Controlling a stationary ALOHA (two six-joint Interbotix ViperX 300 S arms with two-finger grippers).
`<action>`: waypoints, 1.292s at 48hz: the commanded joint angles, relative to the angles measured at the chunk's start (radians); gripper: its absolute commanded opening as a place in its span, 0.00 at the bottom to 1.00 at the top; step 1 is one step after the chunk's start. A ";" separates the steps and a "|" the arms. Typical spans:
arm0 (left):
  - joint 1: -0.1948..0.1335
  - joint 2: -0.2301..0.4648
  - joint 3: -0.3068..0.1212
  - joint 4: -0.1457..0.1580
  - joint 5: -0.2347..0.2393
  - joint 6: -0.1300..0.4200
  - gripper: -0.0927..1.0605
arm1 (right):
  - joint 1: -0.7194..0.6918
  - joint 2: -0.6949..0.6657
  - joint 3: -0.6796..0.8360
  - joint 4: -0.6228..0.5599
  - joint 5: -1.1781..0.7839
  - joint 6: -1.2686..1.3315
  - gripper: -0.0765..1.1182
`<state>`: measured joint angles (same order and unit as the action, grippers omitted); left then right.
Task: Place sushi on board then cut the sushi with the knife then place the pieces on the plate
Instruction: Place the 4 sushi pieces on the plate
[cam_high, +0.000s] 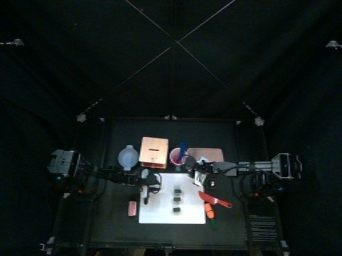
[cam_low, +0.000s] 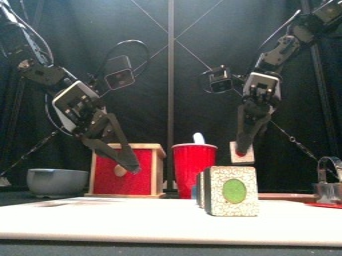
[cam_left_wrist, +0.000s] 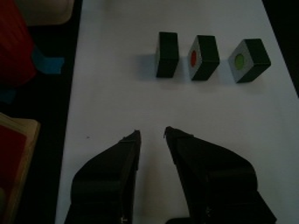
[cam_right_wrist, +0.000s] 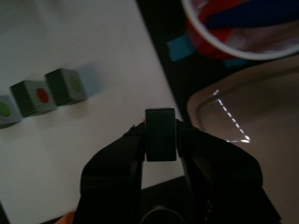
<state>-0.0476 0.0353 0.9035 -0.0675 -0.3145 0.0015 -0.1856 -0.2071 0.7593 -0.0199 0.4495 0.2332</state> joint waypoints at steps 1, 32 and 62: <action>0.003 -0.006 -0.009 -0.003 -0.009 -0.002 0.70 | -0.046 -0.032 0.000 0.003 -0.003 0.002 0.60; 0.002 -0.002 -0.008 -0.020 -0.009 0.000 0.70 | -0.241 0.078 0.029 0.057 -0.094 0.002 0.60; 0.002 0.003 -0.014 -0.020 -0.009 -0.003 0.70 | -0.267 0.091 0.084 0.063 -0.172 -0.002 0.79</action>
<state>-0.0476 0.0460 0.9050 -0.0874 -0.3145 0.0000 -0.4449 -0.0966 0.8498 0.0430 0.2792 0.2332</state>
